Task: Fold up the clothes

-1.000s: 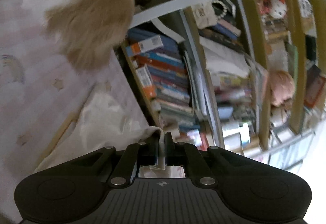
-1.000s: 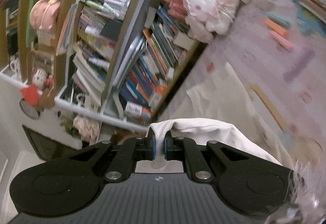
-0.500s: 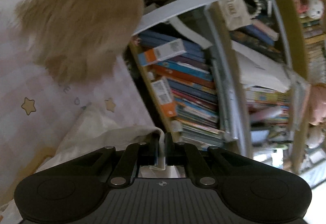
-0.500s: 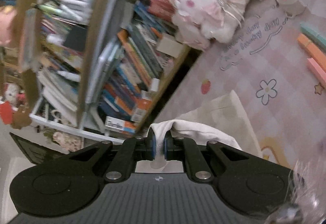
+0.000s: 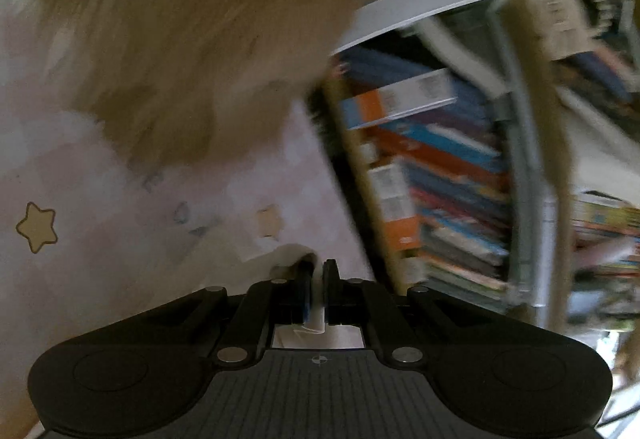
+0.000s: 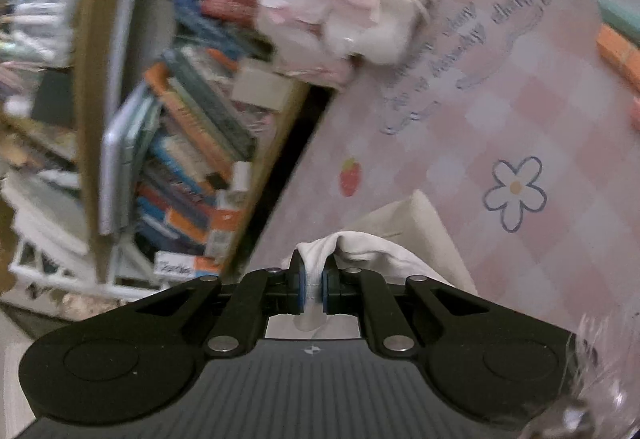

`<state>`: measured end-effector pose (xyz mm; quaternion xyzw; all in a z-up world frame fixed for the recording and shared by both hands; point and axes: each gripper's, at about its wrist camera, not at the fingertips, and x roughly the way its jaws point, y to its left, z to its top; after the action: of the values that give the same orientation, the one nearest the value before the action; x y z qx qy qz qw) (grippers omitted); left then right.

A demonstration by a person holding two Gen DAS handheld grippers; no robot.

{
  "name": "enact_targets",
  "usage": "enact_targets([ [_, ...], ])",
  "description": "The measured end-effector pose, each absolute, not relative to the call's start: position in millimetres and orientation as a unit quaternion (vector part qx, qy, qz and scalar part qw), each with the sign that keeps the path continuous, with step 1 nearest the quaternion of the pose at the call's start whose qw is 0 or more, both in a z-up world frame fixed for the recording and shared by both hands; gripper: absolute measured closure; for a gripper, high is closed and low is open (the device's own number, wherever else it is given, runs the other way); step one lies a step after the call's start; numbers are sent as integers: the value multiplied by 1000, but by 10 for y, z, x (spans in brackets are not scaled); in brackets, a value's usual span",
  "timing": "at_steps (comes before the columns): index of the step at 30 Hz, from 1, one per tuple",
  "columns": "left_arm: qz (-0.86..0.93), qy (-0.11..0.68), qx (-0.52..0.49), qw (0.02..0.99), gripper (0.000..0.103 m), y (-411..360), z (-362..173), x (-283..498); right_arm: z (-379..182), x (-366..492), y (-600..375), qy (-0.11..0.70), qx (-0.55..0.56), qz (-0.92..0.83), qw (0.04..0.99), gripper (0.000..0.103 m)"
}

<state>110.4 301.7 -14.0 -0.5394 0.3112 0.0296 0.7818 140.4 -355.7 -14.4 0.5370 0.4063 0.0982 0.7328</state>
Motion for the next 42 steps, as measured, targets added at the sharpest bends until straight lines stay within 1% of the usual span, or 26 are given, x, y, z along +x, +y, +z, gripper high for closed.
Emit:
enact_targets([
  [5, 44, 352, -526, 773, 99, 3059, -394, 1315, -413, 1524, -3492, 422, 544, 54, 723, 96],
  [9, 41, 376, -512, 771, 99, 3061, -494, 1413, -575, 1537, -3487, 431, 552, 30, 713, 96],
  [13, 22, 384, -515, 766, 98, 3066, -531, 1461, -647, 1509, -3504, 424, 571, 27, 703, 95],
  [15, 16, 390, -515, 764, 95, 3071, -527, 1480, -652, 1499, -3511, 423, 575, 27, 700, 95],
  [18, 13, 397, -512, 761, 93, 3071, -519, 1508, -635, 1485, -3525, 422, 580, 26, 696, 92],
  [20, 11, 399, -517, 758, 85, 3072, -511, 1509, -615, 1476, -3533, 421, 582, 26, 695, 85],
  [21, 9, 397, -521, 756, 78, 3074, -502, 1500, -590, 1474, -3533, 420, 580, 28, 697, 81],
  [22, 6, 395, -522, 756, 68, 3072, -484, 1490, -558, 1471, -3533, 419, 577, 30, 701, 74],
  [23, 4, 394, -519, 758, 63, 3066, -453, 1476, -526, 1468, -3533, 418, 574, 32, 704, 66],
  [24, 1, 392, -517, 761, 54, 3059, -423, 1462, -489, 1467, -3532, 416, 569, 35, 708, 62],
  [25, 1, 391, -509, 767, 47, 3047, -381, 1448, -445, 1466, -3533, 414, 562, 37, 715, 58],
  [26, 5, 389, -492, 779, 45, 3027, -317, 1433, -398, 1462, -3537, 412, 553, 37, 723, 55],
  [28, 14, 383, -452, 806, 39, 2986, -171, 1402, -297, 1453, -3548, 407, 534, 35, 741, 51],
  [31, 30, 366, -402, 839, 37, 2944, 23, 1340, -184, 1424, -3586, 385, 527, 35, 757, 49],
  [37, 43, 331, -349, 876, 37, 2847, 295, 1151, -14, 1321, -3660, 352, 517, 32, 780, 47],
  [39, 36, 332, -312, 890, 36, 2706, 348, 1080, 74, 1280, -3628, 349, 485, 29, 801, 47],
  [42, 11, 351, -236, 906, 36, 2356, 327, 979, 267, 1199, -3429, 349, 382, 35, 855, 47],
])
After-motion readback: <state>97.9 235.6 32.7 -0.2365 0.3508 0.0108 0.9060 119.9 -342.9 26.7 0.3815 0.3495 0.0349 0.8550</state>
